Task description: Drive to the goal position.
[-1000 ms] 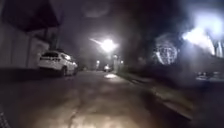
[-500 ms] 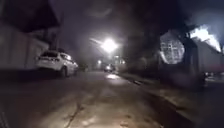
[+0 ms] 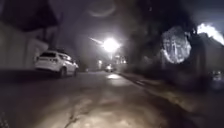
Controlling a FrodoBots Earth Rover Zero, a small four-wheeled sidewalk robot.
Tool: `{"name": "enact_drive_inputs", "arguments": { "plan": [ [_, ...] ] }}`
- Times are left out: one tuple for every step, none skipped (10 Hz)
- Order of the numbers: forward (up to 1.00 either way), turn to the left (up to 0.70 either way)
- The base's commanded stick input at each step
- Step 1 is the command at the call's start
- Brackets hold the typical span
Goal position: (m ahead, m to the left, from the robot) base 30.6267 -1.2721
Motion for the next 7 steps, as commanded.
{"name": "enact_drive_inputs", "arguments": {
  "plan": [
    [0.70, 0.00],
    [0.70, 0.00],
    [0.70, 0.00],
    [0.70, 0.00],
    [0.70, 0.00],
    [0.70, 0.00],
    [0.70, 0.00]
  ]
}}
